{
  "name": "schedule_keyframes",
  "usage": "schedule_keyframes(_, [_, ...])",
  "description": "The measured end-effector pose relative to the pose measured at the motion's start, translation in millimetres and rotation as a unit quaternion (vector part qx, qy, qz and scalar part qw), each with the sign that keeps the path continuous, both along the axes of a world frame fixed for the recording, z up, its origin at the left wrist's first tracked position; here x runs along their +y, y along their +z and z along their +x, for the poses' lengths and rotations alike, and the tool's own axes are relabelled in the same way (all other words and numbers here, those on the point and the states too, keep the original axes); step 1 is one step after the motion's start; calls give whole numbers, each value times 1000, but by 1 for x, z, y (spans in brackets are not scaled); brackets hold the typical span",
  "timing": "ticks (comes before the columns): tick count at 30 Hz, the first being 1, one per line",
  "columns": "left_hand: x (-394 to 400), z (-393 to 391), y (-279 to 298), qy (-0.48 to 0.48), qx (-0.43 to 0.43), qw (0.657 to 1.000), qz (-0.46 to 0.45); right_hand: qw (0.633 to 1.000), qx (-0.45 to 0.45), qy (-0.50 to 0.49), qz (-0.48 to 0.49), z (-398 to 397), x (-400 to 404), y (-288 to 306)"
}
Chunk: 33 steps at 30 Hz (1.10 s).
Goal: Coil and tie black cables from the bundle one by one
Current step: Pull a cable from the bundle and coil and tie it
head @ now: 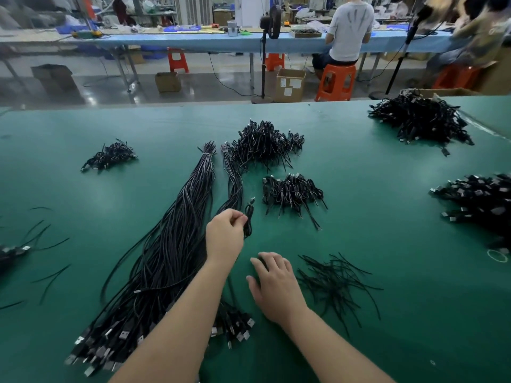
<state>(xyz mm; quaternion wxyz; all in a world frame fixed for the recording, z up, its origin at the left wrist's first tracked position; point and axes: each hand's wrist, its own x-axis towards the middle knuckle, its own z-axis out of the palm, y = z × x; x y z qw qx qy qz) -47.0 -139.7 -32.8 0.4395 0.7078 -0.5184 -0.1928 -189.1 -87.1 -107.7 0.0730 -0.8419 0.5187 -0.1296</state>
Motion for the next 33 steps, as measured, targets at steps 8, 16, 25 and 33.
schedule_keyframes(8, [-100,-16,4,33,2,999,28,997,-23,-3,-79,0,1,-8])
schedule_keyframes(16, [-167,-14,-25,49,-59,987,140,995,-5,-9,-104,1,-1,-14])
schedule_keyframes(25, [-182,-28,-41,5,-35,980,195,994,-22,-13,-102,0,-2,-17])
schedule_keyframes(33, [-154,-5,-13,-78,-95,975,184,995,-21,-6,-100,0,0,-9])
